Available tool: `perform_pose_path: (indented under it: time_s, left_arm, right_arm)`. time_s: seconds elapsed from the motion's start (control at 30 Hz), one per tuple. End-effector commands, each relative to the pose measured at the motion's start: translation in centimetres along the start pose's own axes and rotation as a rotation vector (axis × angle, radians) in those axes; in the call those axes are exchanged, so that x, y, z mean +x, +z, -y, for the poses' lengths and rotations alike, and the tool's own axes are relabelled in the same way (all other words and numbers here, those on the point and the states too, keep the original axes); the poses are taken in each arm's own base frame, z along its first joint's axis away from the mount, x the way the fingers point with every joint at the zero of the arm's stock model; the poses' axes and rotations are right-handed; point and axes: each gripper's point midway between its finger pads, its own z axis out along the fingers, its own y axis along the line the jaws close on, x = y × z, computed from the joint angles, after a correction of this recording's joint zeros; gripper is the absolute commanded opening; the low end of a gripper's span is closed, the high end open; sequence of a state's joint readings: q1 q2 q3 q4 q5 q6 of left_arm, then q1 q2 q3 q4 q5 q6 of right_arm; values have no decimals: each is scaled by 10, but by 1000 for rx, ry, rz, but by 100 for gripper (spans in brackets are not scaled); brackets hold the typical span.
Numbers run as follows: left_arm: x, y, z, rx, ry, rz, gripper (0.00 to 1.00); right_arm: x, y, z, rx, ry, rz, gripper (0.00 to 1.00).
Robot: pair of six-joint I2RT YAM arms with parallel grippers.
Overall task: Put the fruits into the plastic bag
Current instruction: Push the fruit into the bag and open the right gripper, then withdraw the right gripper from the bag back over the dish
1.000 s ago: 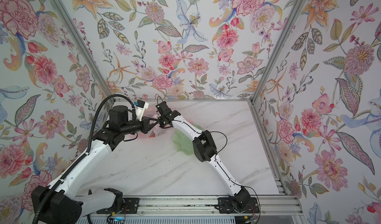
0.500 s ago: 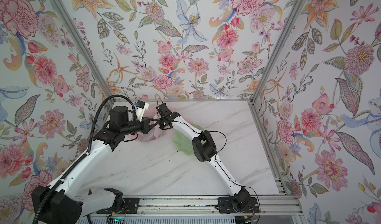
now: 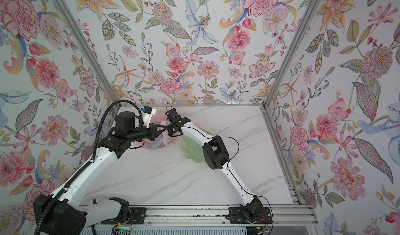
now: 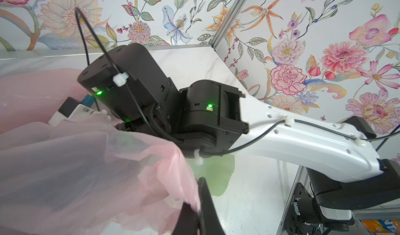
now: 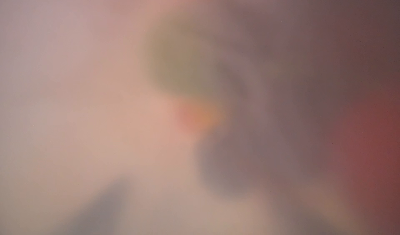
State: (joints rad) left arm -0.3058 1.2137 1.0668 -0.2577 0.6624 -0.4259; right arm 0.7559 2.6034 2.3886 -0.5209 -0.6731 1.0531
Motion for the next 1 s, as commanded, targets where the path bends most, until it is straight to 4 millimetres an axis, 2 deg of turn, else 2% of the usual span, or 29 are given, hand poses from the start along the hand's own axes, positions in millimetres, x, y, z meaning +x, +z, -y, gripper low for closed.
perform_pose_path:
  time_s: [0.0,0.2,0.3,0.33,0.7,0.97]
  left_arm:
    - [5,-7,-15,-70,0,-3,0]
    - [5,-13,-31,-144,-24,2,0]
    - [7,-15,-37,-165,-34,0,0]
    - [7,-15,-38,-171,-38,1,0]
    - [11,-15,-45,-191,-58,-6,0]
    - [13,-13,-46,-184,-68,-14,0]
  right_arm:
    - [-15,-56,-30,-6,-79,102,99]
    - [-24,-109,-21,90,-118,177,99]
    - [-18,-127,-21,118,-138,197,99]
    - [-27,-143,-15,129,-126,225,99]
    - [-4,-209,-12,269,-204,305,99]
    - [2,-260,18,423,-216,372,99]
